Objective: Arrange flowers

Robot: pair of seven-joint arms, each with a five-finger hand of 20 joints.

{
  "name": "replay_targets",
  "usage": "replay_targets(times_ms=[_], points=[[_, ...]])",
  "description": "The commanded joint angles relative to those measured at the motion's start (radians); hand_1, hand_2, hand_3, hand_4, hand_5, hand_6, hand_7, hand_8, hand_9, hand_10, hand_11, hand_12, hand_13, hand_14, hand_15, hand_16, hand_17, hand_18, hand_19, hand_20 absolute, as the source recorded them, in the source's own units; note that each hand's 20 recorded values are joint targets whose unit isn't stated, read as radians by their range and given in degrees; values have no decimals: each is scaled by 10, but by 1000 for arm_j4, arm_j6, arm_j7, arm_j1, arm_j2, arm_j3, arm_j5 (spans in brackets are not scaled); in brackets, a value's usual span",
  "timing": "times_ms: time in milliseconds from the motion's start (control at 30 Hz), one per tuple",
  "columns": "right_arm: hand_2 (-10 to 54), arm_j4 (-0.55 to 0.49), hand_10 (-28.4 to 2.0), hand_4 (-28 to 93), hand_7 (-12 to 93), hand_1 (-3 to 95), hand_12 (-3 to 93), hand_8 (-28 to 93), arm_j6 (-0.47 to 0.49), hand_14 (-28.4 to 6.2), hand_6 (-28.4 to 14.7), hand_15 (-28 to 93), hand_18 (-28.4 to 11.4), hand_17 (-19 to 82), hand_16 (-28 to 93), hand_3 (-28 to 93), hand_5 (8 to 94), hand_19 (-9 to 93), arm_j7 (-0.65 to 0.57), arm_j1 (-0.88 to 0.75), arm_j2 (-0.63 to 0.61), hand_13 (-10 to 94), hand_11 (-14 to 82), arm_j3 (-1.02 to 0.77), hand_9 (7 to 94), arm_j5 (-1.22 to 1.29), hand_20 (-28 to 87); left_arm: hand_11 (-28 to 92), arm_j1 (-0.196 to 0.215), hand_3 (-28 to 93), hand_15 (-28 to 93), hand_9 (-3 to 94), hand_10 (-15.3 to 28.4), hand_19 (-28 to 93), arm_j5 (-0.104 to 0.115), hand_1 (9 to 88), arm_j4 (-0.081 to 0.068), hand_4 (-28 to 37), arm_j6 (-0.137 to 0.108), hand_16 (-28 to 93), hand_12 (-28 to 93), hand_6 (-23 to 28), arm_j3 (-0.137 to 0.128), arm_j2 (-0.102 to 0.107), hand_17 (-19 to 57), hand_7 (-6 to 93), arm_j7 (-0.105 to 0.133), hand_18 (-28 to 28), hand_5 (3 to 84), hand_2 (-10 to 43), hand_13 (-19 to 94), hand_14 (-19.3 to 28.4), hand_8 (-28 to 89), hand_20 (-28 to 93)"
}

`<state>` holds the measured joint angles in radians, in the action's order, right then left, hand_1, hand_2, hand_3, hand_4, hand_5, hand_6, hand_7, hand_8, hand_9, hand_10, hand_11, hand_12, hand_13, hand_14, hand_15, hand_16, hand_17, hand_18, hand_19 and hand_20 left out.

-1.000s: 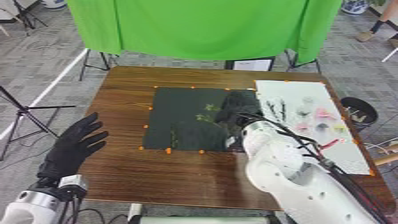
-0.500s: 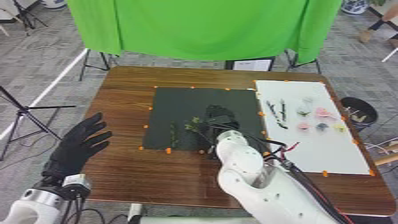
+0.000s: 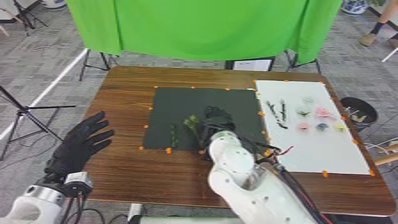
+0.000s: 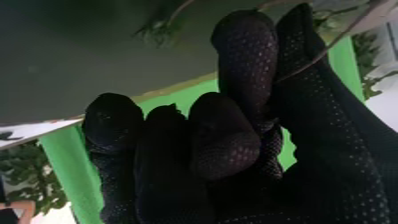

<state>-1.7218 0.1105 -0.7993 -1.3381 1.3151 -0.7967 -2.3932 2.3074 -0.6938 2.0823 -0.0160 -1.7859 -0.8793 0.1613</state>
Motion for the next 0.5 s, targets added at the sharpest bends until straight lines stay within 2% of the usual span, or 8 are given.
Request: replay_targets(times_ms=[33,133,300,500], points=[[-43,12,-63,-164,423,300,500,133,33,-78,26,879,-253,424,437,883,896,932,6,-27,13,849,617,-2,934,-32,523,218,-2,695,327,191,110,391,6,267,-5,-264,11,10,175,28,3,-1,-99,213,-12,221,247,-59,169,156,-115,98],[-39,22,-64,-166,443,286,504,41,24,-82,24,877,-251,415,442,878,892,932,8,-23,9,842,614,-4,928,-31,520,218,-4,696,327,192,111,391,6,266,-5,-263,12,10,175,29,5,-1,-99,213,-13,221,247,-60,169,156,-115,98],[-40,35,-66,-173,445,282,505,22,-11,-84,21,877,-251,405,441,876,886,932,15,-6,0,833,615,3,921,-53,515,219,-2,695,327,192,112,392,4,267,-5,-263,11,10,174,29,6,-4,-99,213,-11,222,248,-60,169,156,-116,98],[-46,19,-67,-175,448,272,505,1,-9,-86,20,877,-251,398,442,876,881,932,26,-11,-4,827,617,3,911,-48,510,219,-5,694,328,191,112,391,5,267,-7,-264,13,10,174,29,9,-4,-99,213,-11,221,247,-59,169,156,-115,97]])
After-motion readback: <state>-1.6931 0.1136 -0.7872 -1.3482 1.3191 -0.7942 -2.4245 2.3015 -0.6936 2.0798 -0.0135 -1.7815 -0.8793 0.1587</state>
